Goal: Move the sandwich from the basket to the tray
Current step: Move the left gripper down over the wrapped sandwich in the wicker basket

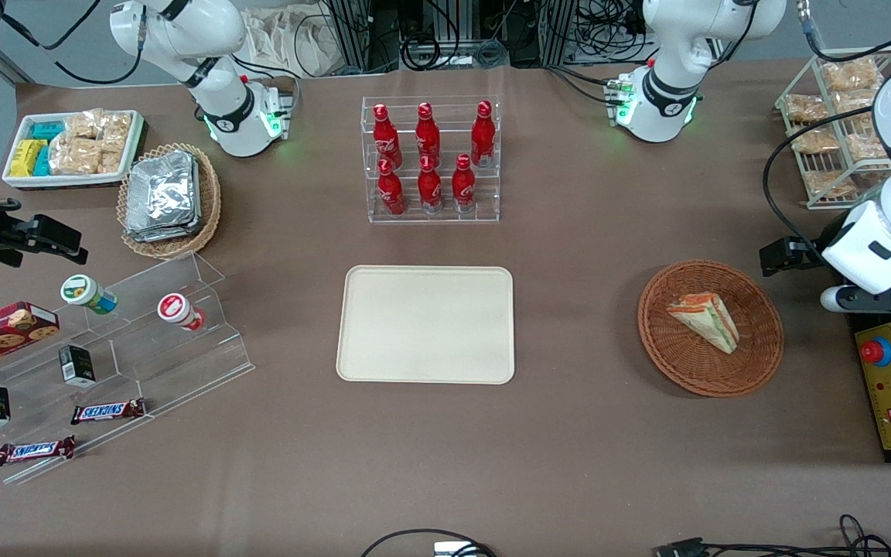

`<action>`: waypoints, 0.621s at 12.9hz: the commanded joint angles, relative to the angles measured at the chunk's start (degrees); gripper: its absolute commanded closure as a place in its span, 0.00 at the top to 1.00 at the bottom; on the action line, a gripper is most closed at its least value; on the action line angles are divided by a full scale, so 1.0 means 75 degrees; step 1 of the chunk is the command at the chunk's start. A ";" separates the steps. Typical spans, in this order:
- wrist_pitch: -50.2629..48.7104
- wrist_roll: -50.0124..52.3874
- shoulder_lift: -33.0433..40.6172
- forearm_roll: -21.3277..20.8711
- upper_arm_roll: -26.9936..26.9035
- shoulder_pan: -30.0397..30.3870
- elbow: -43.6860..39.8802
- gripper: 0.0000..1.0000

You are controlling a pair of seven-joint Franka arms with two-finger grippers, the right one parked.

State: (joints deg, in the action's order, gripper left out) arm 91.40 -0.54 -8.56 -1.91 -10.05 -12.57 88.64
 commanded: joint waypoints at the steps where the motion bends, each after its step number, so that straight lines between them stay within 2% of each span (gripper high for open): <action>1: -0.0140 -0.0058 -0.0078 0.0043 -0.0019 0.0012 -0.0182 1.00; 8: -0.0116 0.0280 -0.0241 0.0008 -0.0031 0.0106 0.0076 1.00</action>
State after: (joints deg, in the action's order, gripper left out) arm 91.15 -0.18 -10.07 -1.93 -10.29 -12.36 89.03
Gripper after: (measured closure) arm 0.000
